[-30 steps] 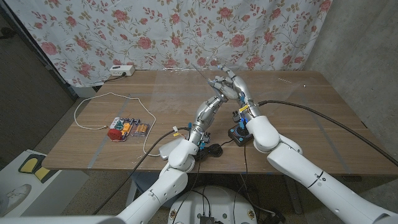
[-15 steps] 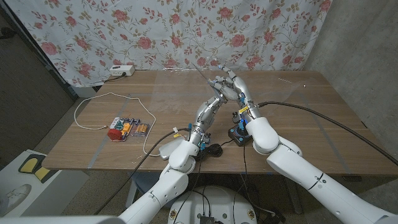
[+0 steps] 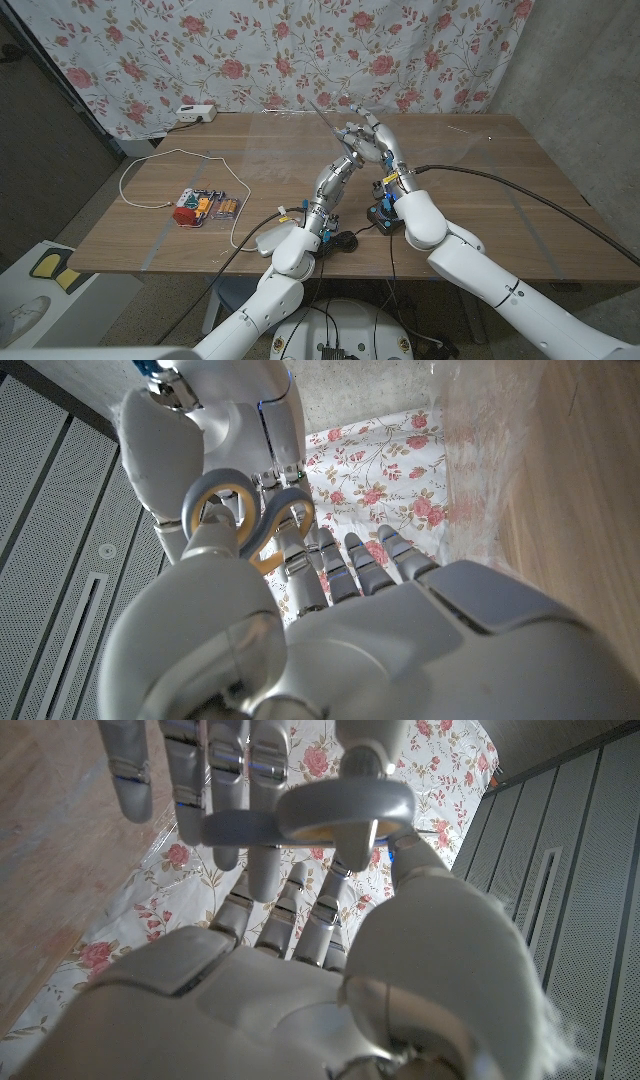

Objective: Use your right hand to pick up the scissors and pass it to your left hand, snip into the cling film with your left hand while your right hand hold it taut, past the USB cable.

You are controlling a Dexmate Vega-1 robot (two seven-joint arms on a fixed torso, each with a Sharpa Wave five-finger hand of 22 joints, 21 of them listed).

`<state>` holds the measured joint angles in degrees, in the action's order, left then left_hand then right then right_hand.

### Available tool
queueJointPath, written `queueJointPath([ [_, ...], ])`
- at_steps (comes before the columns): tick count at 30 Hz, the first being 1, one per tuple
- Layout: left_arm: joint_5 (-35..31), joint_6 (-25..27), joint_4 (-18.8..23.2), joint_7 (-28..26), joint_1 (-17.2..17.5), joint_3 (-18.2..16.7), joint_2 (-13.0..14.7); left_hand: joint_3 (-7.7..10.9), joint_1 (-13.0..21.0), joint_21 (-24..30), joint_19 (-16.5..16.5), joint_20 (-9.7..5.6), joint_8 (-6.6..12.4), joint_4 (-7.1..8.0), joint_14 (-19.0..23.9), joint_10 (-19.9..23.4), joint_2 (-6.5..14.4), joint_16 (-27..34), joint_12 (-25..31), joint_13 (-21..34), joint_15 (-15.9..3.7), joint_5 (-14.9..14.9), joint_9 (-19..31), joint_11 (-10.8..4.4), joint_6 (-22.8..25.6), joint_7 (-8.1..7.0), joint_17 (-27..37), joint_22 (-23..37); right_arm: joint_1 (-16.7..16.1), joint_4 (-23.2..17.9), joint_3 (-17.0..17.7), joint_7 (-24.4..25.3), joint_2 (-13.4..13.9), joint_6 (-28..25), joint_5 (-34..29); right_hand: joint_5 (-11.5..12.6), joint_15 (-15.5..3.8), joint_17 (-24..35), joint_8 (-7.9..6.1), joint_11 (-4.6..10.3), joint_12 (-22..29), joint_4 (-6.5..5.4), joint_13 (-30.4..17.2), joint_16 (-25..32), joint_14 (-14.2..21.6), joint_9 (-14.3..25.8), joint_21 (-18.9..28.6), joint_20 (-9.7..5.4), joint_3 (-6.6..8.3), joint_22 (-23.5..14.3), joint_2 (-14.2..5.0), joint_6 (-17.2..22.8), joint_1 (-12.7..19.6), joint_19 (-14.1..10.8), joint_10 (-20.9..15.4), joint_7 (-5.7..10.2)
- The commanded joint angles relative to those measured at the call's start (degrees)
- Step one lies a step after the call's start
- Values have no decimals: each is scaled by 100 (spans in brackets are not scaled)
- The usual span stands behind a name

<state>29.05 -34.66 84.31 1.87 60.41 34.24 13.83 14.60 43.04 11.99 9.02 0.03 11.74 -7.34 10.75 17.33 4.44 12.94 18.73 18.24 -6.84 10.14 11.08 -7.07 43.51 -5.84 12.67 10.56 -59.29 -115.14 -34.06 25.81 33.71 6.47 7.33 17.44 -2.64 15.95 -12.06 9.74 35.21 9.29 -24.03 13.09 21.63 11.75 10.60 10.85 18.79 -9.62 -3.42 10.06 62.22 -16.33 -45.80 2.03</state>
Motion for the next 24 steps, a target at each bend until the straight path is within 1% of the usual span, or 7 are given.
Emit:
queueJointPath([
  [1,35,21,-3,8,-16,7,-19,14,14,48,85,24,11,-35,81,146,43,37,66,36,-1,26,9,19,38,-23,2,17,-18,35,-41,100,-37,30,-14,58,-525,-8,-24,234,41,1,3,-13,46,9,-3,14,54,0,-40,37,81,9,-188,37],
  [4,29,7,-14,12,-21,8,-25,33,28,53,104,22,3,-45,150,346,62,59,144,56,-30,24,12,-53,28,-16,-1,18,-32,43,-19,144,-46,38,-8,63,-530,-14,-24,228,45,4,9,-17,51,9,-3,15,65,1,-37,41,84,10,-206,46],
  [7,41,-3,-27,34,-30,9,-26,58,63,61,132,19,10,-64,196,465,83,70,189,69,-55,25,15,-38,49,1,-8,18,-67,47,26,219,-64,55,9,68,-528,-17,-28,235,50,-4,13,-20,53,9,-3,16,75,1,-39,60,75,13,-224,59],
  [13,141,-23,-59,84,-20,8,-61,135,185,70,175,-9,38,-127,273,721,135,82,276,103,-91,21,22,-143,129,58,-28,19,-115,35,82,291,-55,65,14,75,-532,-23,-29,243,46,-9,16,-30,47,9,-3,21,91,1,-36,74,67,16,-220,69],
  [16,165,-32,-65,85,-14,2,-78,161,244,66,180,-40,104,-148,315,751,146,96,270,133,-156,8,24,-219,328,304,-34,19,-129,54,92,293,-50,95,21,79,-535,-26,-28,242,41,-14,11,-33,47,9,-3,22,99,1,-36,80,59,19,-200,78],
  [19,168,-30,-60,73,-7,-3,-83,199,295,62,176,-60,109,-141,333,770,228,123,269,168,-172,9,19,-238,390,447,-12,22,-144,53,101,309,-50,92,17,83,-532,-29,-29,242,43,-15,15,-37,45,9,-2,22,108,1,-33,87,55,19,-212,82],
  [24,170,-26,-63,68,-2,-7,-82,204,299,48,140,-49,76,-112,325,664,300,162,241,238,-186,1,12,-232,343,460,38,27,-151,69,96,302,-63,121,30,87,-528,-33,-30,246,41,-25,8,-40,50,10,-1,24,112,1,-22,101,32,19,-195,86],
])
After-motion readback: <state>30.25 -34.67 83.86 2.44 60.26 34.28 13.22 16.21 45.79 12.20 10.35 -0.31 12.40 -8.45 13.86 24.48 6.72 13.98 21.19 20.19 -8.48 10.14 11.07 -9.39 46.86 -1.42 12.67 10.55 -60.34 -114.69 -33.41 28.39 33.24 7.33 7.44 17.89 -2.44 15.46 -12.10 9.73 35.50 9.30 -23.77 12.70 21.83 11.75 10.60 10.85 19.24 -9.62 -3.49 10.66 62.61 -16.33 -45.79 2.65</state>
